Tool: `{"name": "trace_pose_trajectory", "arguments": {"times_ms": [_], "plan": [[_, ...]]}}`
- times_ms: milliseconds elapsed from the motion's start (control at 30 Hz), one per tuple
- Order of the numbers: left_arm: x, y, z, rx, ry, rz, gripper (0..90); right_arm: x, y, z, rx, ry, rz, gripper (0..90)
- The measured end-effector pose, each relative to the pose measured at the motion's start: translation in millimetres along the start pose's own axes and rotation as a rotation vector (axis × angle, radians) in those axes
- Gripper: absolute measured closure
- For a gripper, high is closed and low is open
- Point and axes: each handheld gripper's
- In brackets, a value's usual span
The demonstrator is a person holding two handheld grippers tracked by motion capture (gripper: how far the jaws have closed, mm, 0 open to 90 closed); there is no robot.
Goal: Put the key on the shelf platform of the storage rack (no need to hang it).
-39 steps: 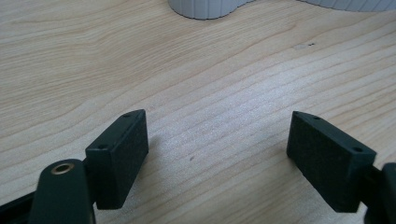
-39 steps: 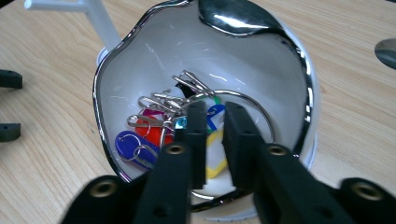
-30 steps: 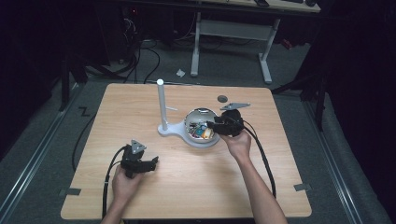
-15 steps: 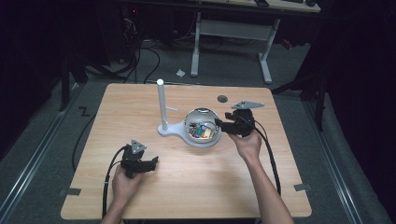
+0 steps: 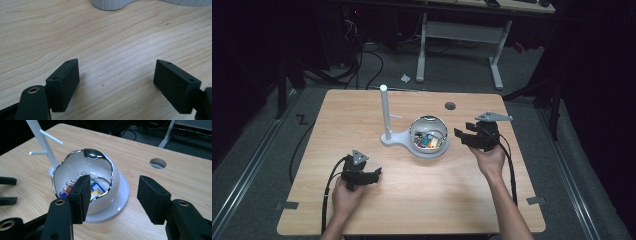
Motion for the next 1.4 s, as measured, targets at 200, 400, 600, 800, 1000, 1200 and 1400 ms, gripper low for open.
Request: {"name": "trace_pose_trajectory", "arguments": {"times_ms": [200,400,600,800,1000,1200,1400], "plan": [[0.1,0.0,-0.2,0.0,0.003,0.0,21.0,10.8,16.5,-3.6,0.011,-0.01,0.003,44.3],[0.1,0.0,-0.1,0.0,0.001,0.0,21.0,16.4,35.9,-1.3,0.026,0.004,-0.013,44.4],[0.1,0.1,-0.1,0.0,0.002,0.0,21.0,26.3,47.3,0.9,0.034,-0.014,-0.022,44.9],[0.1,0.1,-0.2,0.0,0.003,0.0,21.0,33.3,51.5,0.2,0.036,-0.018,0.004,45.4],[0.1,0.0,-0.1,0.0,0.002,0.0,21.0,46.2,58.7,-2.0,0.019,-0.039,-0.001,45.5],[0.1,0.1,-0.1,0.0,0.002,0.001,21.0,55.6,65.2,-0.9,0.021,-0.036,-0.006,45.5],[0.1,0.0,-0.1,0.0,0.002,0.0,21.0,67.4,69.0,-0.2,0.018,-0.053,-0.012,45.6]]}}
Point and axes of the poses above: each handheld gripper's, and its own axes: y roughly backward along the jaws, x roughly out of its underside, z roughly to its left, and after that the axes turned 13 degrees about z, right-handed
